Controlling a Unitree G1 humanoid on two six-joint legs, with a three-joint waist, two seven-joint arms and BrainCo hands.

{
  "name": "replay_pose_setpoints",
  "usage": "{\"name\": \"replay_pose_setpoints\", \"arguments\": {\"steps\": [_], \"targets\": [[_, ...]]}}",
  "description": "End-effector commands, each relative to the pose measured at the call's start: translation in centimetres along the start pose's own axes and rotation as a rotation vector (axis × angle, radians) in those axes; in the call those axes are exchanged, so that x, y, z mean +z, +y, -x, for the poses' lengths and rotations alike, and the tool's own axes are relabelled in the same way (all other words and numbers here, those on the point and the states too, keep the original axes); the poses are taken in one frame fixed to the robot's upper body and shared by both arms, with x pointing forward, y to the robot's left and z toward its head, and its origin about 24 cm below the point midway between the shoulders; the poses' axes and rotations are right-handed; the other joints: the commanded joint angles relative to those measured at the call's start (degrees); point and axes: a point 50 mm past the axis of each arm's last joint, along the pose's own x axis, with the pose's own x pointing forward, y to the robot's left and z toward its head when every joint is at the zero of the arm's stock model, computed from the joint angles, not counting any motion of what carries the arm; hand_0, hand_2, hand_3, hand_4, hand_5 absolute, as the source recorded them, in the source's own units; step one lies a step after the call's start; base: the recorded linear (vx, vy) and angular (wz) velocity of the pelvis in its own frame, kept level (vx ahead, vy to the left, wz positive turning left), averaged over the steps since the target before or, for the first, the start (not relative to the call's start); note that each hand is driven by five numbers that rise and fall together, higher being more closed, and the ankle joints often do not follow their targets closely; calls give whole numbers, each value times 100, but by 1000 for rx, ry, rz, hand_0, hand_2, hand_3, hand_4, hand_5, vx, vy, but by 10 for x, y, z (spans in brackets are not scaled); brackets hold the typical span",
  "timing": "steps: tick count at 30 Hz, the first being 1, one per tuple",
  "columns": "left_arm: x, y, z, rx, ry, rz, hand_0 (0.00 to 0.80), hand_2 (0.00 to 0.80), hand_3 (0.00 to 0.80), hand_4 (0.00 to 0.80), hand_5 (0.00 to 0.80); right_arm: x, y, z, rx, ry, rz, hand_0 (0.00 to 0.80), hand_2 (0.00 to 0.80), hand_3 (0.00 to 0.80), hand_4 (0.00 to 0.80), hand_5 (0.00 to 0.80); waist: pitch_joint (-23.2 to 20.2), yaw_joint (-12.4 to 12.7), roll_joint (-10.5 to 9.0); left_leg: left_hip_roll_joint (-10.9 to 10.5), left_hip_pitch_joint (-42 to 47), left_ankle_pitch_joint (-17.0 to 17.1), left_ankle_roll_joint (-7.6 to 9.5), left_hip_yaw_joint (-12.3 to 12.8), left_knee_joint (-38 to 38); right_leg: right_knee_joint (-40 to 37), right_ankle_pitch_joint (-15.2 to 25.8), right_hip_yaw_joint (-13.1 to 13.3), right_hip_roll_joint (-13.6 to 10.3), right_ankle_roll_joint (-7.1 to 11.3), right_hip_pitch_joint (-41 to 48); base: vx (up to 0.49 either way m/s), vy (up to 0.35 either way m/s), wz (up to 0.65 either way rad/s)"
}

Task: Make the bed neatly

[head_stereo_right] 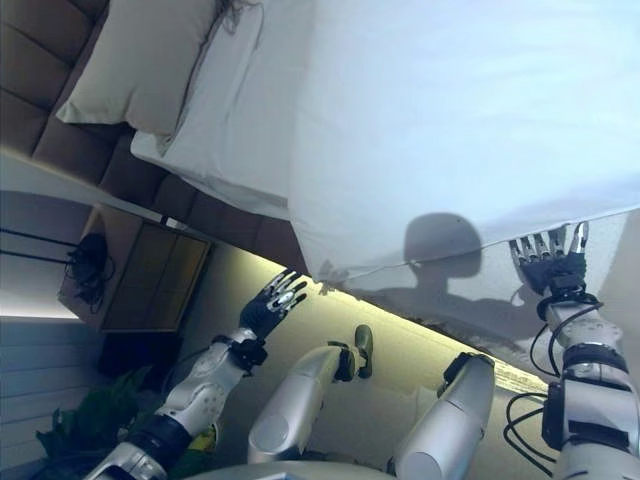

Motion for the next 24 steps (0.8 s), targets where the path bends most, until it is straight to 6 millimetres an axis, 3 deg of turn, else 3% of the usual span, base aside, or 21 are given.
{"name": "replay_pose_setpoints", "arguments": {"steps": [1,3,4,6,7,9,10,24], "targets": [[7,-18,-3,-52,-97,62,0,0,0,0,0,3,10,-5,35,-11,-14,0,0,0,0,0,40,77,133,494,155,-334,-94,-371,272,-1508,2154,664,-186,1027,-151,9,24,7],[8,-21,-4,-54,-100,64,0,0,0,0,0,3,10,-5,34,-12,-19,0,0,0,0,0,76,53,146,482,112,-198,-59,-310,249,-1564,2292,626,-222,929,-195,6,16,2],[8,-21,-4,-53,-101,65,0,0,0,0,0,2,9,-5,34,-10,-19,0,0,0,0,0,52,62,164,485,163,-325,-91,-361,267,-1496,2164,693,-192,1025,-167,1,31,2],[8,-23,-5,-54,-104,72,0,0,0,0,0,3,11,-5,31,-12,-11,0,0,0,0,0,84,37,185,472,94,-178,-56,-292,247,-1546,2296,665,-213,935,-239,-2,40,1],[7,-23,-5,-51,-102,74,0,0,0,0,0,4,12,-6,31,-13,-10,0,0,0,0,0,58,45,212,472,154,-297,-89,-340,256,-1479,2171,733,-182,1034,-216,7,48,2],[7,-24,-5,-50,-101,79,0,0,0,0,0,8,16,-7,38,-19,-2,0,0,0,0,0,90,21,227,457,106,-142,-59,-283,210,-1536,2305,698,-204,943,-279,9,39,3],[6,-24,-5,-49,-101,80,0,0,0,0,0,10,18,-7,42,-20,3,0,0,0,0,0,70,32,247,460,158,-258,-95,-336,215,-1476,2181,763,-172,1041,-251,-1,25,4],[6,-25,-4,-64,-100,94,0,0,0,0,0,27,51,-15,128,-11,76,0,0,0,0,0,70,103,301,473,38,-216,-99,-345,280,-1223,2105,850,-168,1033,-440,24,7,3]]}}
